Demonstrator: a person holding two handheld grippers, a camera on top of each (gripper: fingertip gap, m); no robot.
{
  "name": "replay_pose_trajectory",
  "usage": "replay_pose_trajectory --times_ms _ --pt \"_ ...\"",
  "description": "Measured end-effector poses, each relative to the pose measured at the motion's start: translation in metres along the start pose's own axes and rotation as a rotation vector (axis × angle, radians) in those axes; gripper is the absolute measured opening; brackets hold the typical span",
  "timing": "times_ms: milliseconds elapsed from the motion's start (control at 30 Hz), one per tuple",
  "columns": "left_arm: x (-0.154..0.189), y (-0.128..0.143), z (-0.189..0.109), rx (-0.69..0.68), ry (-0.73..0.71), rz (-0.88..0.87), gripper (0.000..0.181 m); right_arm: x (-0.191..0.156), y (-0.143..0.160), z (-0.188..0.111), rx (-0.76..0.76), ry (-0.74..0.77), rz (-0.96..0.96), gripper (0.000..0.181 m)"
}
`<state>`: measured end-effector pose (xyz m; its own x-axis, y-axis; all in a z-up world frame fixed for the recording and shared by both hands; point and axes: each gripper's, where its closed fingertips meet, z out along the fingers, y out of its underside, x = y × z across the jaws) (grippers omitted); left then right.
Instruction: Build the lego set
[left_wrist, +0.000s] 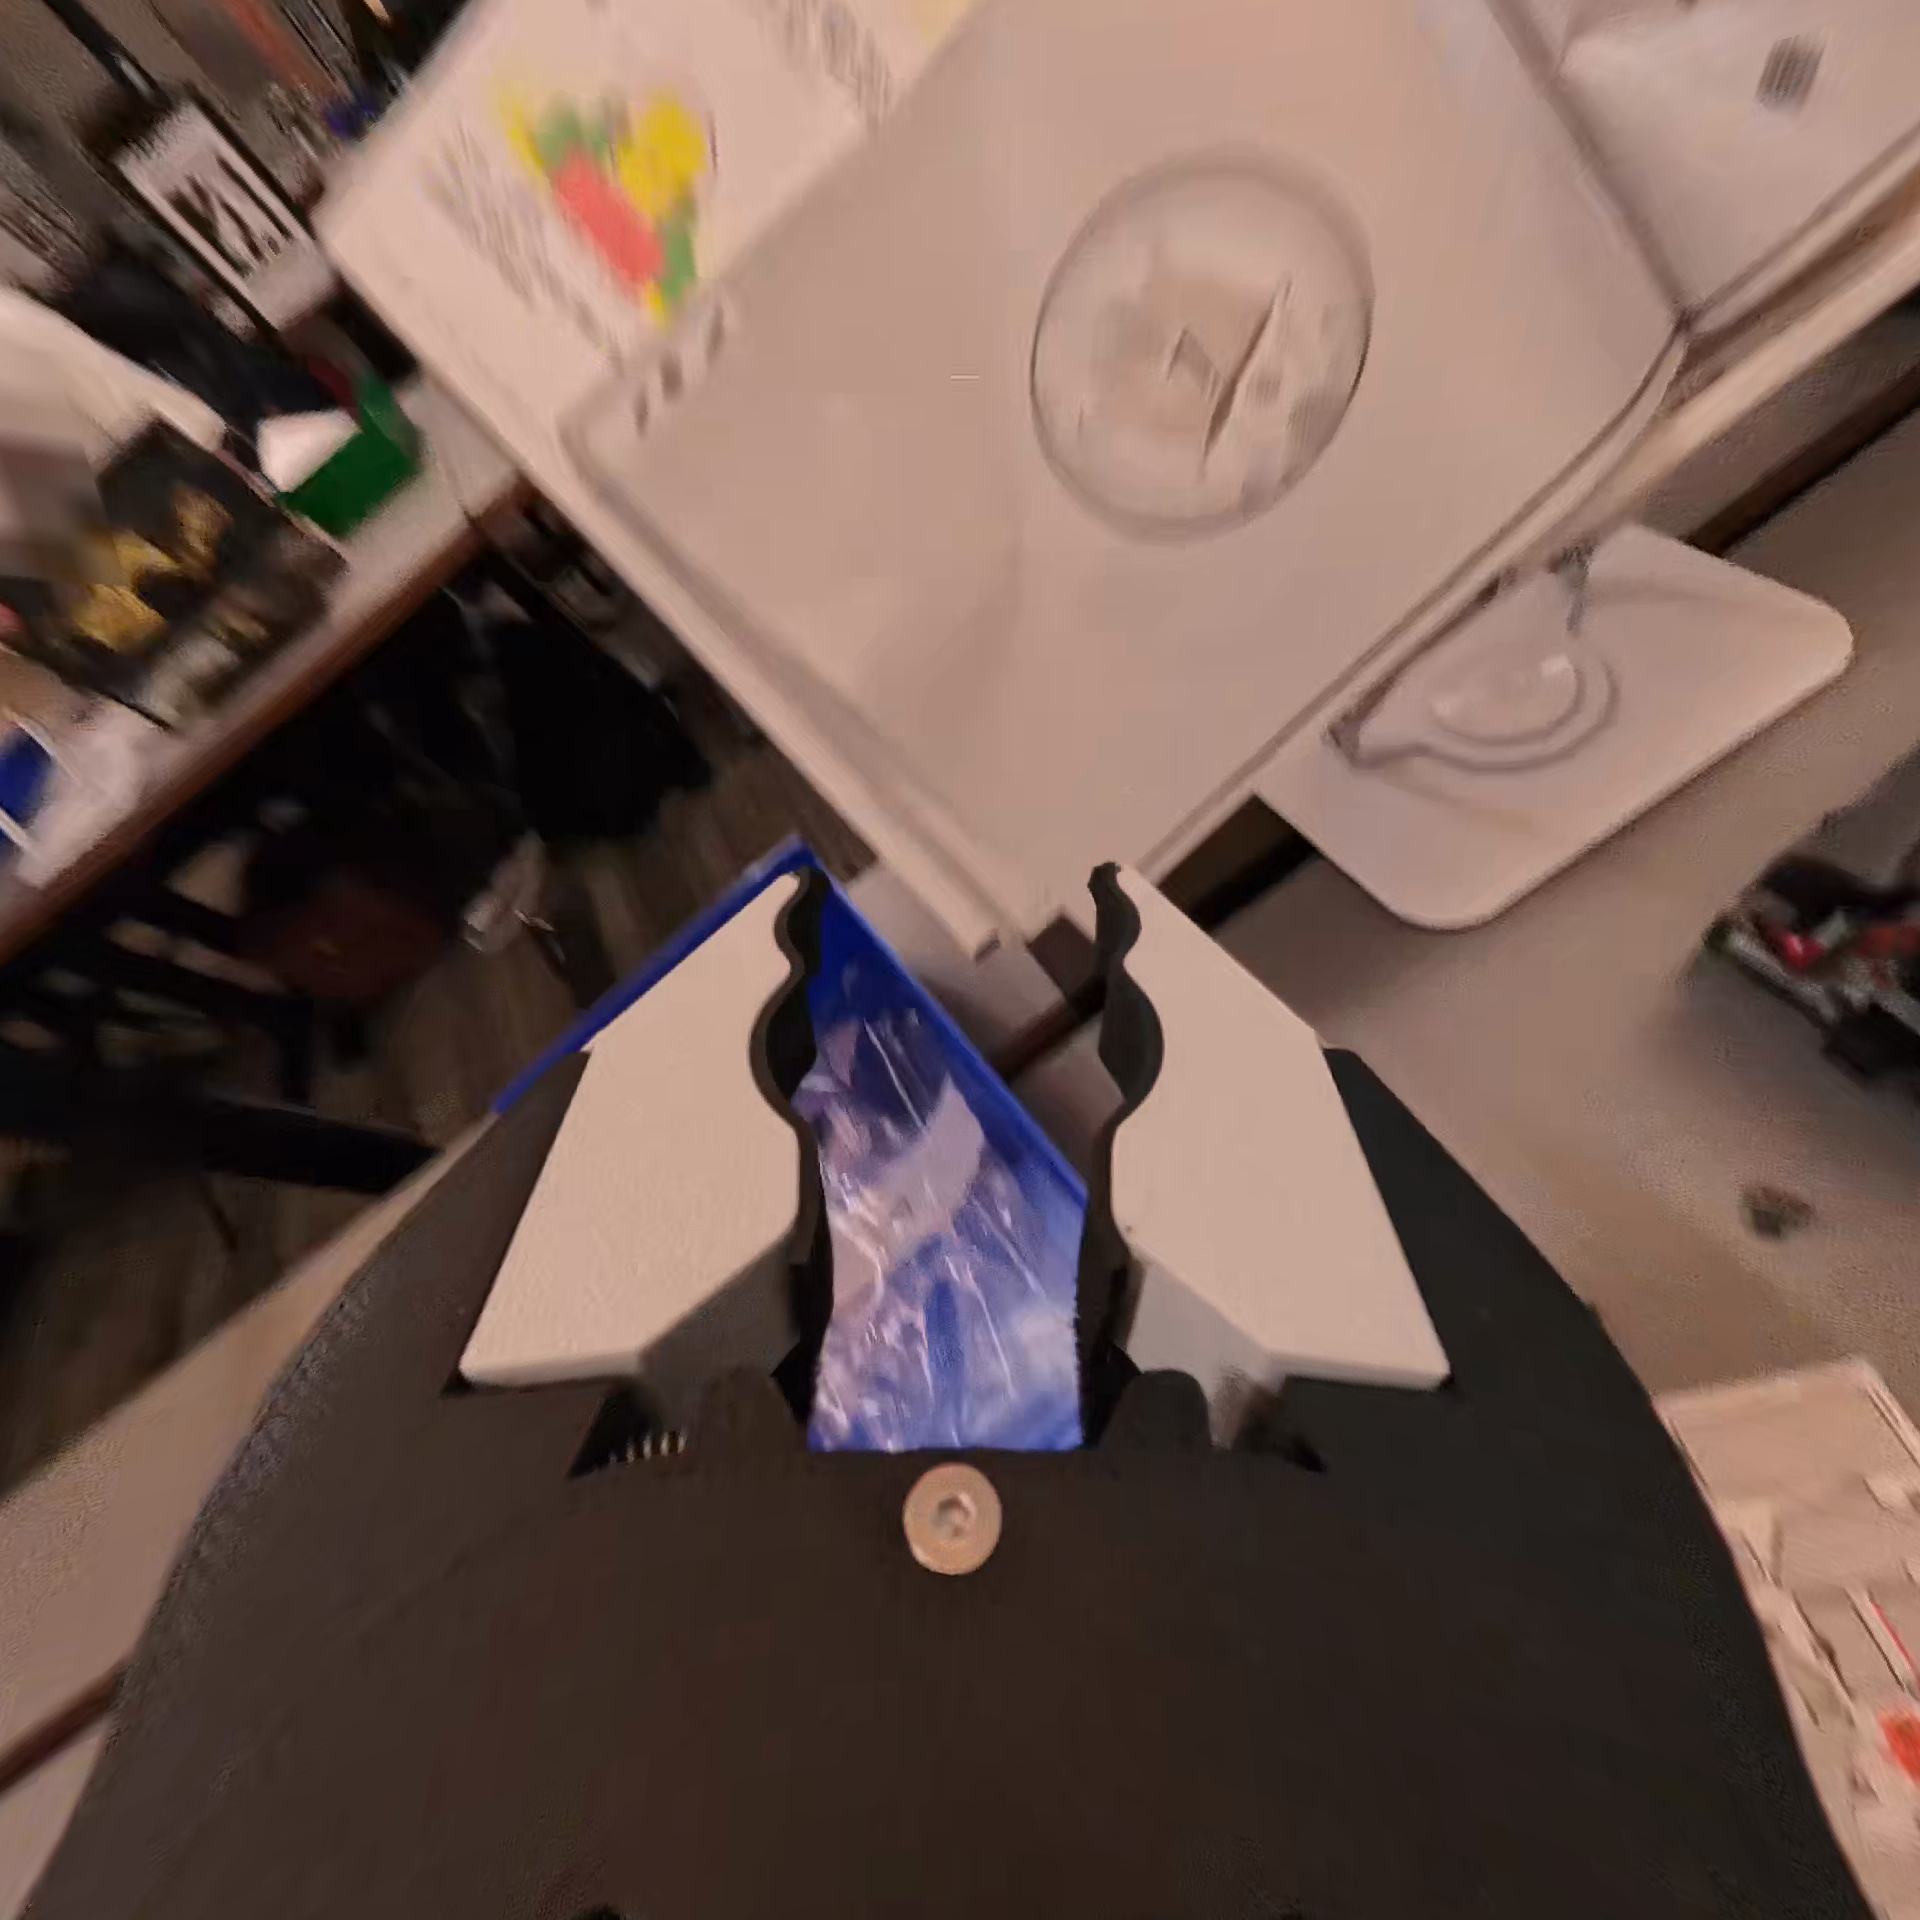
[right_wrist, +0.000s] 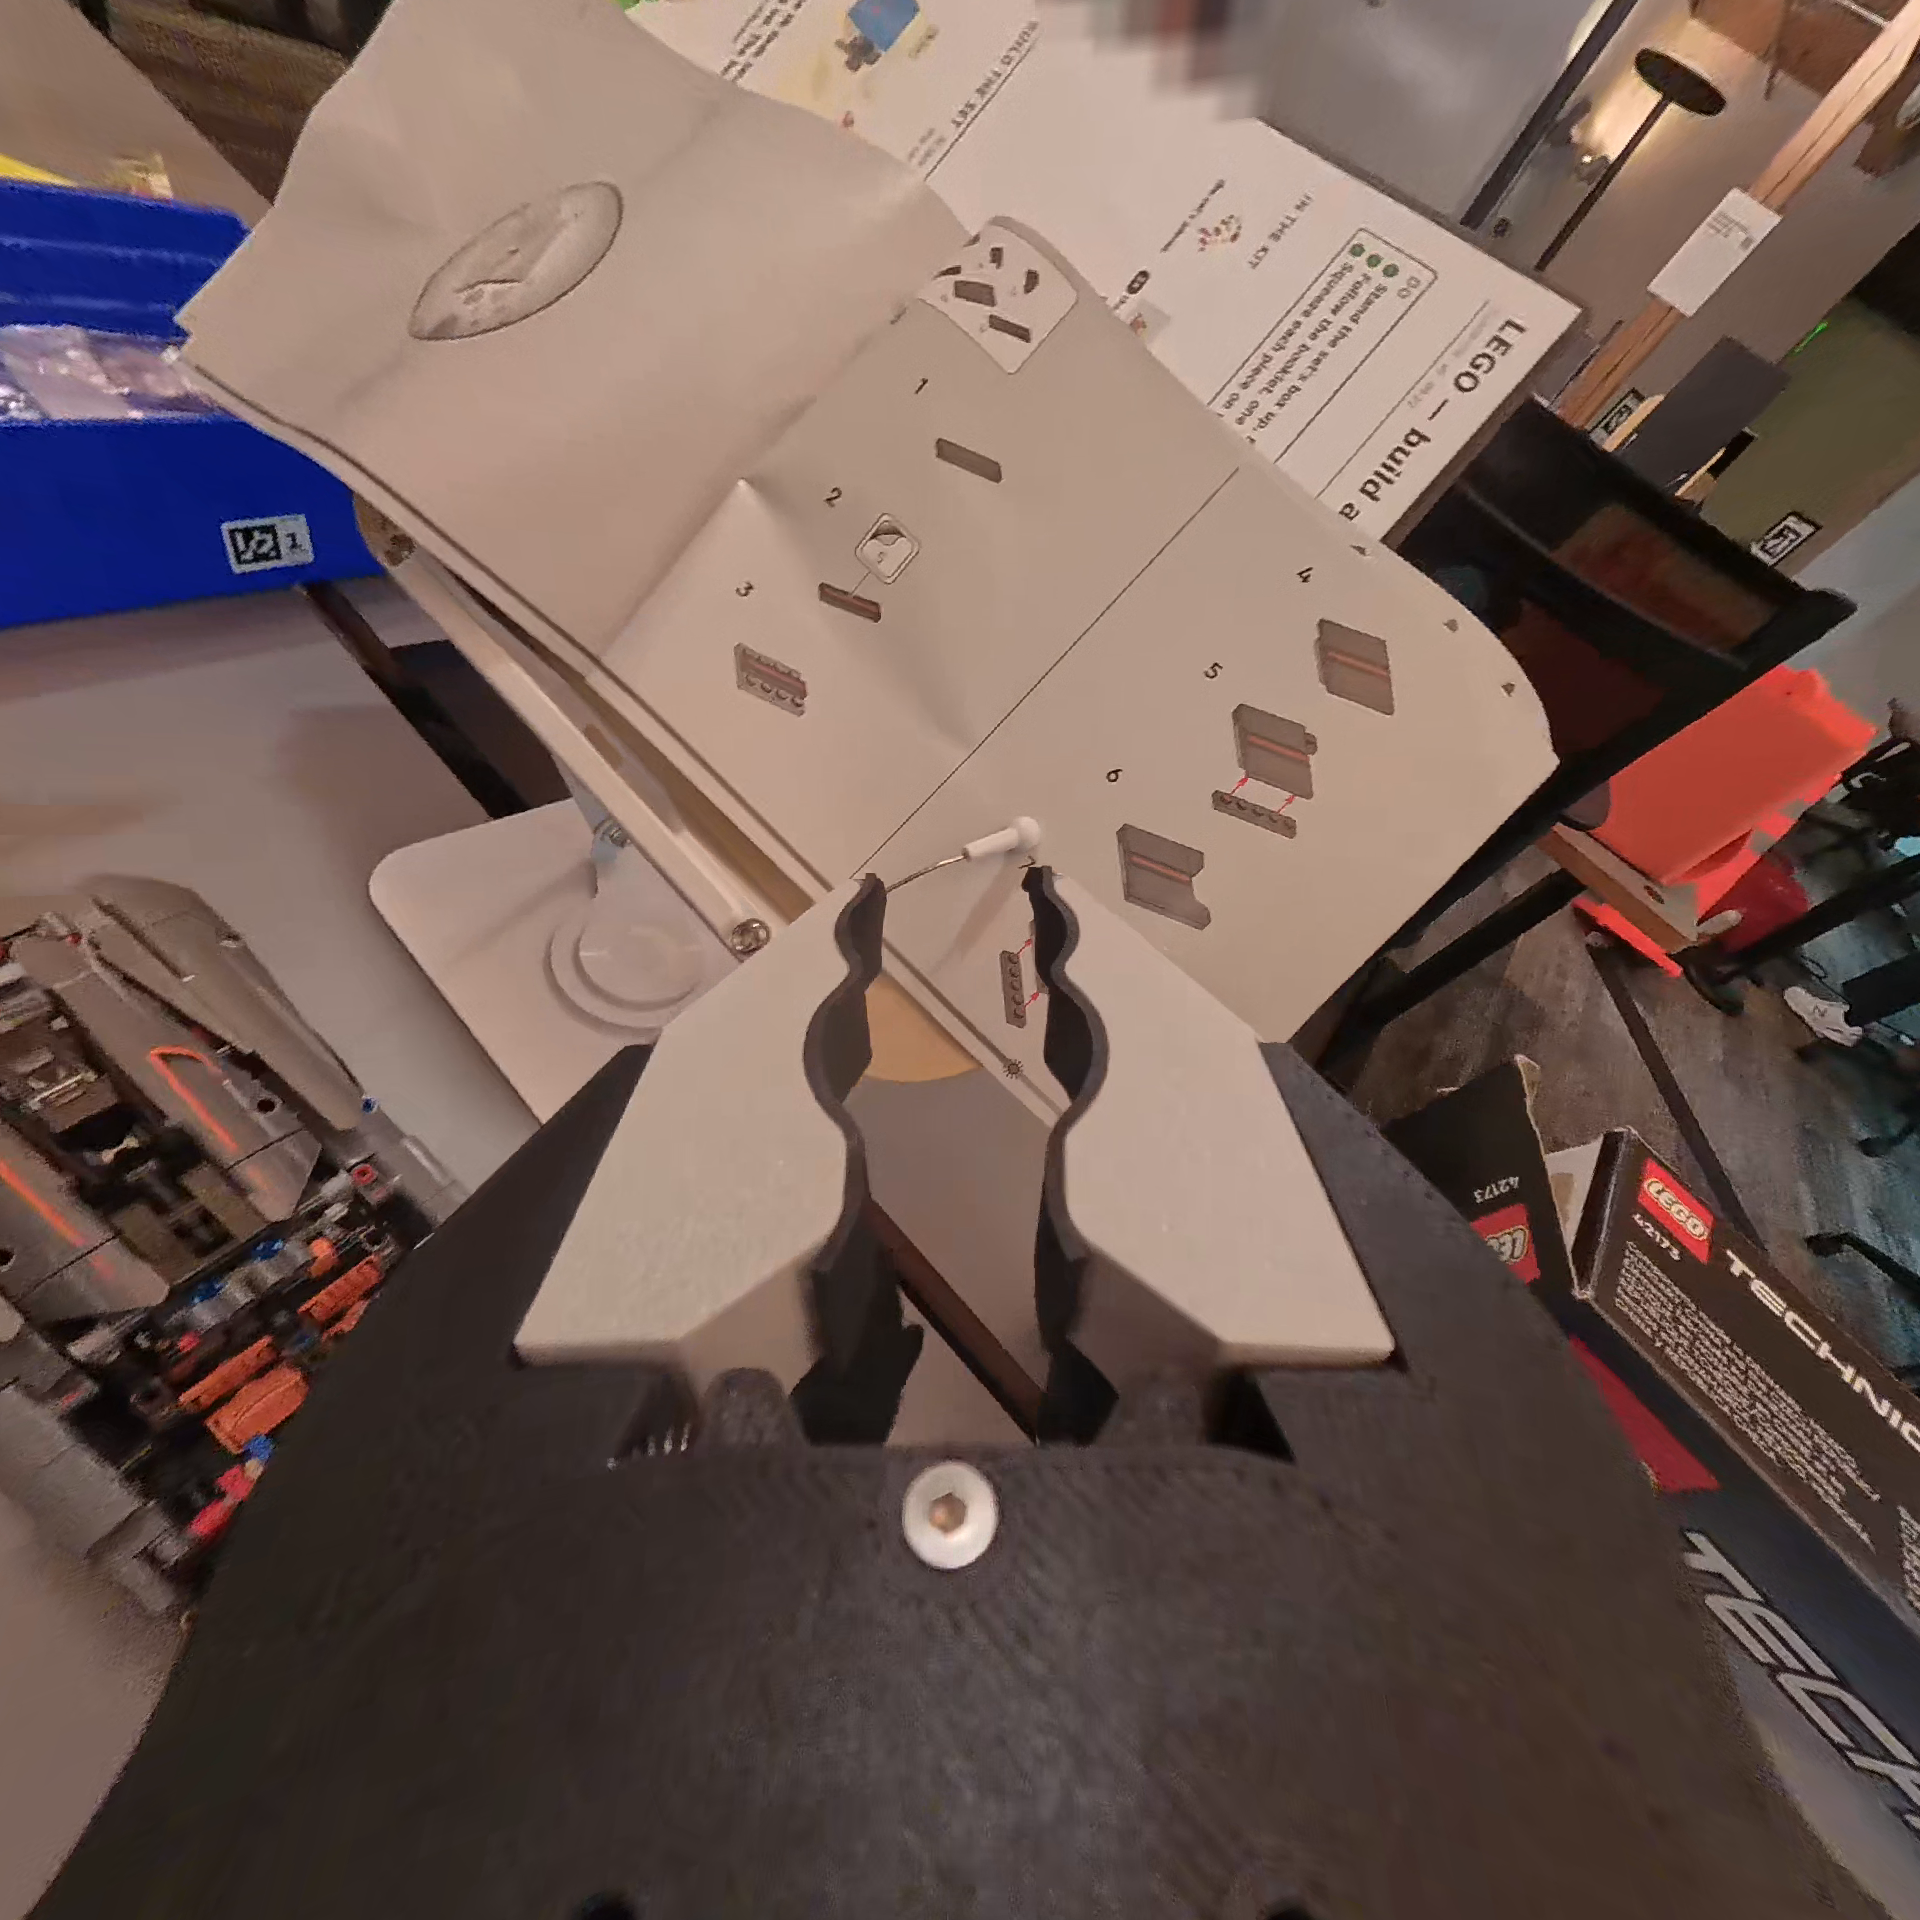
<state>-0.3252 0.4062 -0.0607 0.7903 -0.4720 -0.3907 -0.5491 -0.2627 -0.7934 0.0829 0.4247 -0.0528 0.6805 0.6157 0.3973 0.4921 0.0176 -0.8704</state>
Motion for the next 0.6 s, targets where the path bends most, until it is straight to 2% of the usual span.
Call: replay_pose_trajectory --times_ms 100,233,300,467,500,600 --pt "-0.013 0.070 -0.010 -0.085 0.019 -0.064 0.047 -0.012 0.009 -0.002 -0.052 -0.034 -0.040 0.025" --pt "0.008 0.133 -0.012 -0.136 0.132 -0.126 0.048 -0.029 0.021 -0.003 -0.106 -0.061 -0.091 0.024" --pt "0.024 0.158 -0.006 -0.184 0.173 -0.111 0.048 -0.037 0.022 -0.004 -0.124 -0.067 -0.113 0.024" --pt "0.062 0.216 0.014 -0.365 0.215 0.090 0.056 -0.060 0.017 -0.011 -0.143 -0.083 -0.172 0.022" --pt "0.060 0.224 0.018 -0.387 0.176 0.124 0.054 -0.065 0.016 -0.012 -0.148 -0.085 -0.188 0.022" --pt "0.067 0.237 0.027 -0.390 0.179 0.174 0.050 -0.080 0.017 -0.016 -0.162 -0.100 -0.231 0.022"
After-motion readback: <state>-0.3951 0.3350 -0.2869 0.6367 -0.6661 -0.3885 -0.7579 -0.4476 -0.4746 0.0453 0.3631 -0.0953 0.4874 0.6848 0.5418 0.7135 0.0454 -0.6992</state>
